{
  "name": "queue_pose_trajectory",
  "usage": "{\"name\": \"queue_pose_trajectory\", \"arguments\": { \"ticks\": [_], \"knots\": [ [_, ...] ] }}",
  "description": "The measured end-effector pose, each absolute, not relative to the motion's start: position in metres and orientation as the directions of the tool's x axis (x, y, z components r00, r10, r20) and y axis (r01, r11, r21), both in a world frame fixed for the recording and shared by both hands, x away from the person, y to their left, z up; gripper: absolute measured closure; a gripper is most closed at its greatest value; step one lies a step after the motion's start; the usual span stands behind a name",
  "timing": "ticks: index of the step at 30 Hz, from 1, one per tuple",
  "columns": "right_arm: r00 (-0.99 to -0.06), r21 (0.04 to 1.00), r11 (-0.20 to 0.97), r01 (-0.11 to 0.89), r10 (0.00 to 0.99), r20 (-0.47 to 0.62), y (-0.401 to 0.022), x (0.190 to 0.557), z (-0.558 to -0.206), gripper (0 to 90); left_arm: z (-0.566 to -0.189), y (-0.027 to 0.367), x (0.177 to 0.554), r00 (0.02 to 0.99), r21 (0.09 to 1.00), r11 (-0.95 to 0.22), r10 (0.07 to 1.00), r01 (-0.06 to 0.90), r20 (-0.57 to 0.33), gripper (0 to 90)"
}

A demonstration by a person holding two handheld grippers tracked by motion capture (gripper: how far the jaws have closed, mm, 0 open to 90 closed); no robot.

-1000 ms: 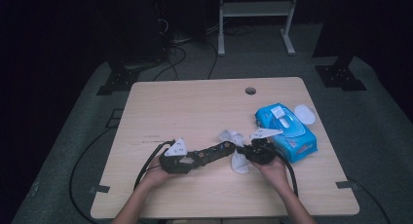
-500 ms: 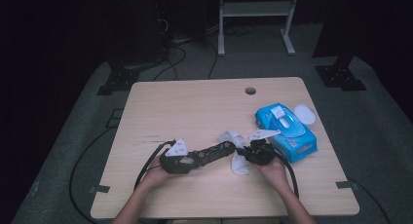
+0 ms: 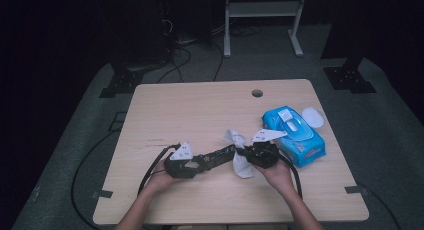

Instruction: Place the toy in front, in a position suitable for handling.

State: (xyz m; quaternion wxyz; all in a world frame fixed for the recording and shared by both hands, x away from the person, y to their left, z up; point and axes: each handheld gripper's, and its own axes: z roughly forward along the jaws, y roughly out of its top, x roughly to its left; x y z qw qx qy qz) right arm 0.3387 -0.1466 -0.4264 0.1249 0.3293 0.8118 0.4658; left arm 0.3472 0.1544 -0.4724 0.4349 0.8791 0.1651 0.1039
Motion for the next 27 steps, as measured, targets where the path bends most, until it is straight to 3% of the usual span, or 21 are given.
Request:
{"name": "queue_pose_trajectory", "arguments": {
  "ticks": [6, 12, 20, 27],
  "knots": [
    [-0.808, 0.865, 0.353, 0.357, 0.581, 0.096, -0.117, 0.336, -0.415, 83.8, -0.473, 0.152, 0.347, 0.924, 0.8, -0.566, 0.38, 0.198, 0.041, 58.9],
    [-0.795, 0.832, 0.378, 0.406, 0.596, 0.117, -0.113, 0.348, -0.429, 84.1, -0.474, 0.15, 0.349, 0.921, 0.796, -0.566, 0.389, 0.214, 0.029, 57.2],
    [-0.794, 0.833, 0.391, 0.392, 0.602, 0.091, -0.112, 0.346, -0.429, 84.2, -0.478, 0.135, 0.35, 0.915, 0.771, -0.595, 0.4, 0.226, 0.04, 51.0],
    [-0.793, 0.838, 0.381, 0.391, 0.601, 0.097, -0.114, 0.345, -0.43, 84.2, -0.481, 0.132, 0.353, 0.913, 0.765, -0.594, 0.407, 0.25, 0.017, 56.6]
  ]
}}
